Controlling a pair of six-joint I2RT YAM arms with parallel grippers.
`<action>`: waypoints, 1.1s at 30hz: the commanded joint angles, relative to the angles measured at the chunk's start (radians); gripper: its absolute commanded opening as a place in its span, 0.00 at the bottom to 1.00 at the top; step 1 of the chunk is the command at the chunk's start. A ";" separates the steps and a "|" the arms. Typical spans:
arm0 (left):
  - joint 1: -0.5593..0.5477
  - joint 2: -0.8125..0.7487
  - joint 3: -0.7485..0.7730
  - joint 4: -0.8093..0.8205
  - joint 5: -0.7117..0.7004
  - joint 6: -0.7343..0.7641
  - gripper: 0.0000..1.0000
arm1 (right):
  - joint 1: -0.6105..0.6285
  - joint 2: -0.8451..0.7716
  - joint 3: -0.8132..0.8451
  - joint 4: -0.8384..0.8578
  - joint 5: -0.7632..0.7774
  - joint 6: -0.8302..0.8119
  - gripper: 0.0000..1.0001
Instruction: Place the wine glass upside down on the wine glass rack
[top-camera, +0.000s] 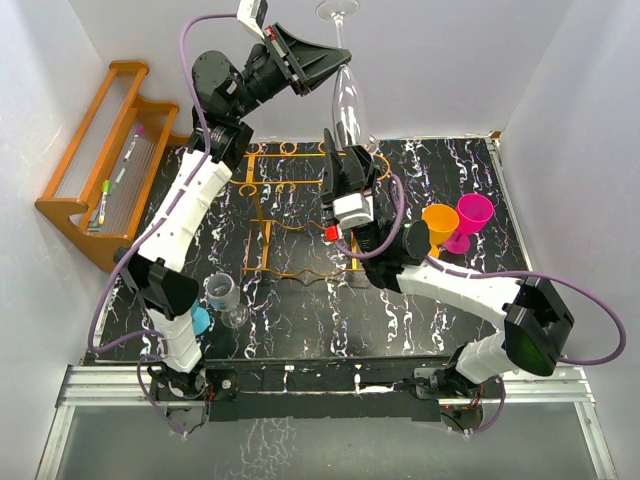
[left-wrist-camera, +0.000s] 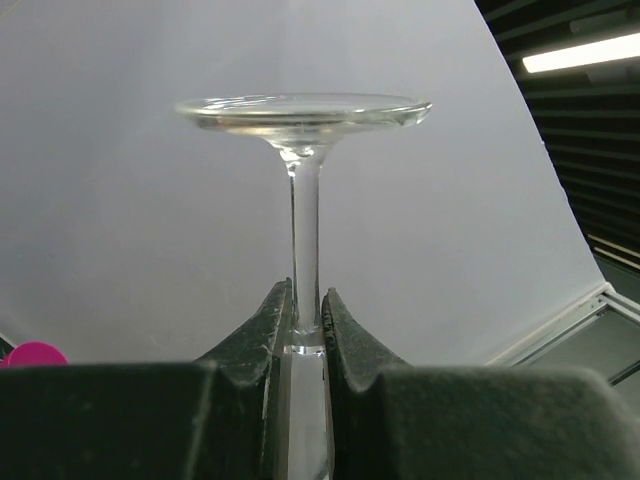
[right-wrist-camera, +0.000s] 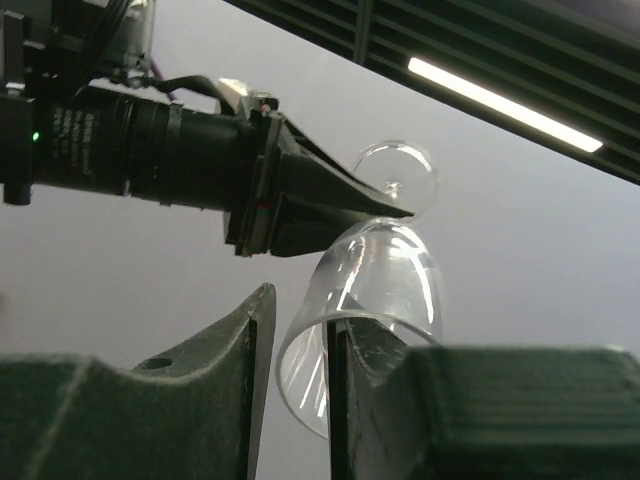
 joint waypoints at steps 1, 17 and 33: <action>0.000 -0.027 0.090 0.038 0.029 0.086 0.00 | 0.007 -0.006 0.033 -0.056 -0.047 0.042 0.29; 0.022 -0.016 0.319 -0.285 -0.054 0.789 0.00 | 0.007 -0.139 -0.021 -0.265 -0.144 0.276 0.98; 0.409 -0.126 -0.044 0.011 -0.007 1.064 0.00 | 0.006 -0.410 0.066 -0.996 -0.153 0.898 0.99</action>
